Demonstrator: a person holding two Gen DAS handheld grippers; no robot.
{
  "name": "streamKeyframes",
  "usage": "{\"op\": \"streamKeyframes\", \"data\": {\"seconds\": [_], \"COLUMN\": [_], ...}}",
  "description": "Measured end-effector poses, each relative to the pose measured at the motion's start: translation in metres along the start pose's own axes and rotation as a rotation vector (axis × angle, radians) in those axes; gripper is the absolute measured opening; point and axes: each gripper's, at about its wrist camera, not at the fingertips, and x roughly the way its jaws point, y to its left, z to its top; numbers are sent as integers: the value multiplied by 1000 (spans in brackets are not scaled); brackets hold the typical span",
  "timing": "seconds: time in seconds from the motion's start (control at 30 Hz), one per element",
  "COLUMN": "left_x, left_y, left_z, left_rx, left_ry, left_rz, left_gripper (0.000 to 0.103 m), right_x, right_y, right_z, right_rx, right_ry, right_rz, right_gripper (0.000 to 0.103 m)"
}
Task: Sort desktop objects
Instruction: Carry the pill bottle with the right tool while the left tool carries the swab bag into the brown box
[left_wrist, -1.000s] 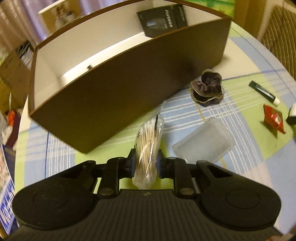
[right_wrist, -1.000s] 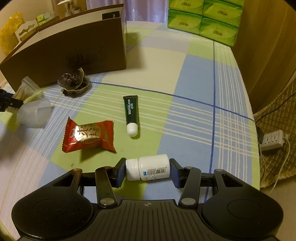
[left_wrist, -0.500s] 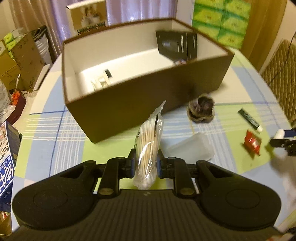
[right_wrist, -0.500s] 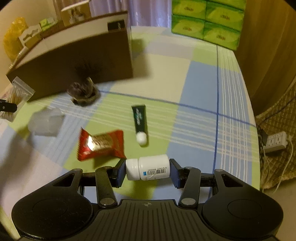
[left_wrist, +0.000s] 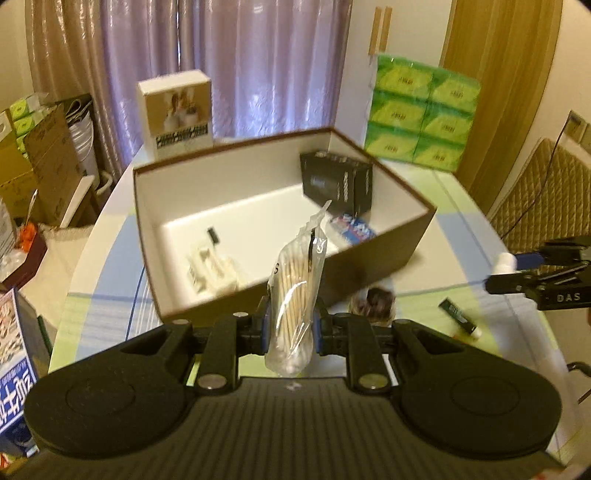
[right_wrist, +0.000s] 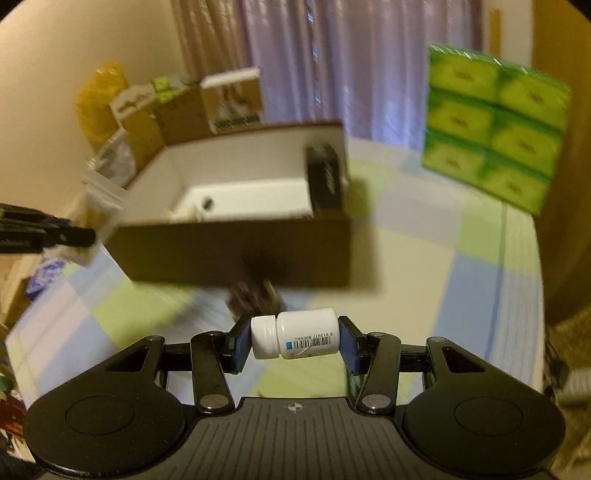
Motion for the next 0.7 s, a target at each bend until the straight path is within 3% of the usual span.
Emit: {"op": "streamKeyframes", "data": {"seconds": [0.37,0.7], "left_x": [30,94], "left_y": [17,36], "left_z": [58,83], "left_rx": [-41,-116], "left_ry": [-27,92], "left_rz": [-50,-44], "left_gripper": [17,17], "right_x": [44,119], "right_y": [34,45], "right_z": [81,118], "right_rx": [-132,-194], "right_ry": [-73,24], "right_rz": [66,55], "right_gripper": [46,46]}}
